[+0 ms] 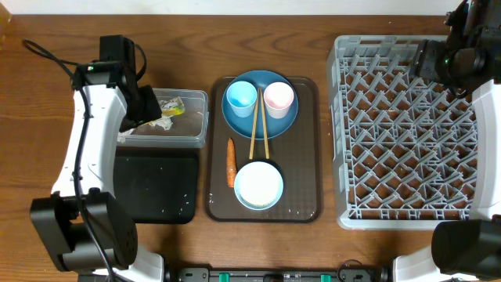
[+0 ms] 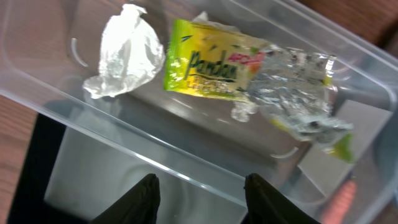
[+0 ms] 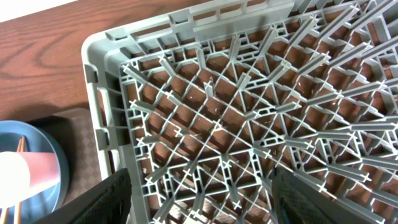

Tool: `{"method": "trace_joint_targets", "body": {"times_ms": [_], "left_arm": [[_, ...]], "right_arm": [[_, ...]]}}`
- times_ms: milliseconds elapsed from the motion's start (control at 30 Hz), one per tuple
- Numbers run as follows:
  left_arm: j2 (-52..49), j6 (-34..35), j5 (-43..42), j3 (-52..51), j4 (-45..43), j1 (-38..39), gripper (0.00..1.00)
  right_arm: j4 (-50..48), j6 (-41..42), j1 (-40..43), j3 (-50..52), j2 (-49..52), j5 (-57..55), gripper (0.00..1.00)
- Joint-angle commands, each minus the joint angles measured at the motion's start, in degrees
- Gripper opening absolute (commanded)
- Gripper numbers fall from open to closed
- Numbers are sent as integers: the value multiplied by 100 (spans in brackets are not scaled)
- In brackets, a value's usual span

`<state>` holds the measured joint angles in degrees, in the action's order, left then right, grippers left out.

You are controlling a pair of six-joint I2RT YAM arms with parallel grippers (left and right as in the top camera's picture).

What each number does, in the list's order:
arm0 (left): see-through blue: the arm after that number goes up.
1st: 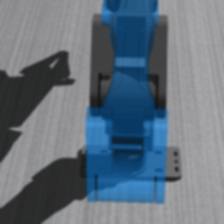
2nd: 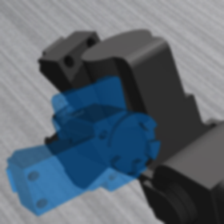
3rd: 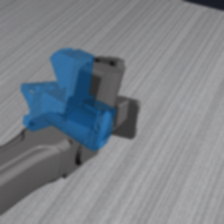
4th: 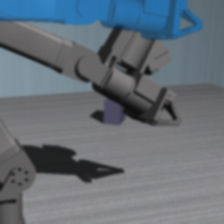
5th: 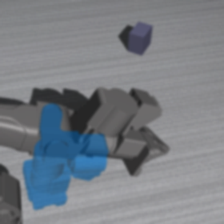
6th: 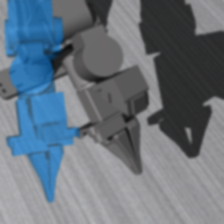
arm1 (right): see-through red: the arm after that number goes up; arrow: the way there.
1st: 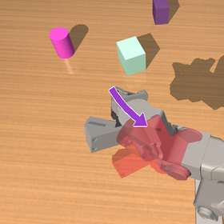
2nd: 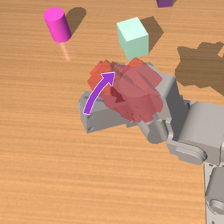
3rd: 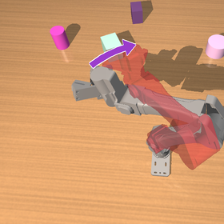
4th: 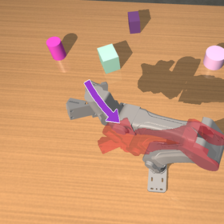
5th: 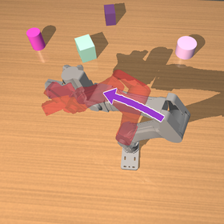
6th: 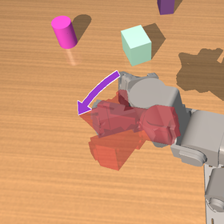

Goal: Sort waste into correct bins and load items into the dishwasher rack
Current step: 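Carry the wrapper left and release it into the clear bin, then reach the left gripper down toward the orange carrot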

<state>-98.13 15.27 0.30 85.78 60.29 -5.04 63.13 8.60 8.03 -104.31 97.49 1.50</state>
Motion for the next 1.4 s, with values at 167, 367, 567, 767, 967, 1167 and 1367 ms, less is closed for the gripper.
{"method": "trace_joint_targets", "body": {"times_ms": [167, 367, 567, 767, 967, 1167, 1367], "left_arm": [[472, 33, -1838, 33, -2, 345, 41], [599, 33, -1912, 33, -33, 1080, 41], [564, 33, -1906, 31, -7, 1633, 41], [562, 188, -1342, -92, 205, 1932, 41], [562, 396, -1255, -509, 179, 2312, 40], [562, 590, -1154, -1029, -17, 2544, 41], [562, 610, -1134, -1421, -522, 2623, 41]], "right_arm": [[-35, 79, 20, -96, -9, 4, 76], [-28, 79, 20, -96, -9, 4, 99], [-33, 79, 20, -96, -9, 4, 99], [-33, 79, 20, -96, -9, 2, 99], [-33, 79, 20, -96, -9, 4, 99], [-33, 79, 20, -96, -9, 4, 99], [-33, 79, 20, -96, -9, 2, 99]]}}
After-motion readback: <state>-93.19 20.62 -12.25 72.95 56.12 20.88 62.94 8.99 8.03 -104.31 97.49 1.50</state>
